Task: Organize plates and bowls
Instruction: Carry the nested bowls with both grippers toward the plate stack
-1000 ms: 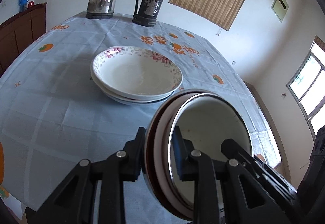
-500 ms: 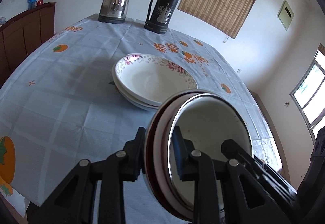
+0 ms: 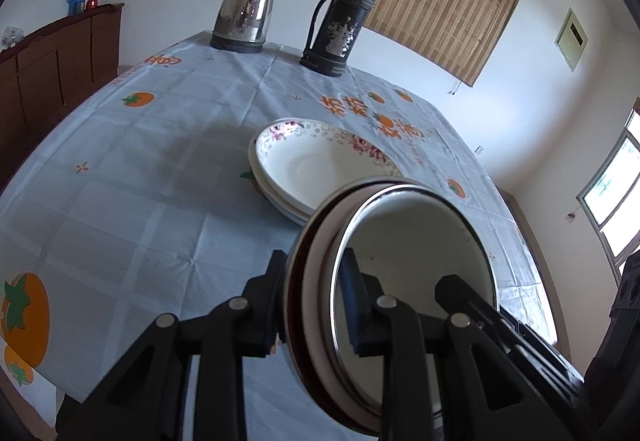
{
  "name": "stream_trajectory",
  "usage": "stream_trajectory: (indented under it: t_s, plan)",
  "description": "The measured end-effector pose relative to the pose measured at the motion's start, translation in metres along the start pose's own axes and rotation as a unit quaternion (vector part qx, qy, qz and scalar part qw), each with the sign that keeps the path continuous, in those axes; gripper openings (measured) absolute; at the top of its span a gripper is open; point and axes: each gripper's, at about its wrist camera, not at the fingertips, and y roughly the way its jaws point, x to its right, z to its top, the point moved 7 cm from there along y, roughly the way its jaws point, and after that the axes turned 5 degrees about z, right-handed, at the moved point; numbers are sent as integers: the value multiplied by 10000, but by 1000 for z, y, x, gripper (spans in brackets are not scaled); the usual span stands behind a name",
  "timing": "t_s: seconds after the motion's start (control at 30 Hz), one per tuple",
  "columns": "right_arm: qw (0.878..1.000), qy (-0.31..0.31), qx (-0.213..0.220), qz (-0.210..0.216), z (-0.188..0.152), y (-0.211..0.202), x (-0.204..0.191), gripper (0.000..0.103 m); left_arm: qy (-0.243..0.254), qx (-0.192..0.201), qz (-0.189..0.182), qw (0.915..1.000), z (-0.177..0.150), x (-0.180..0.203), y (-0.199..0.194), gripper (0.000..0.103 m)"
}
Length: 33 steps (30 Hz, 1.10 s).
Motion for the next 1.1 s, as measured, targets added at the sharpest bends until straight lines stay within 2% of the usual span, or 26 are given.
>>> stream_trajectory:
  t_s: [0.57, 1.1]
  plan:
    - [10000, -2, -40, 69, 17, 15, -1, 31, -42, 6, 84, 10000, 17, -1, 10, 25]
    - [9998, -46, 145, 128, 60, 25, -3, 31, 6, 159, 91, 9998, 61, 12, 19, 25]
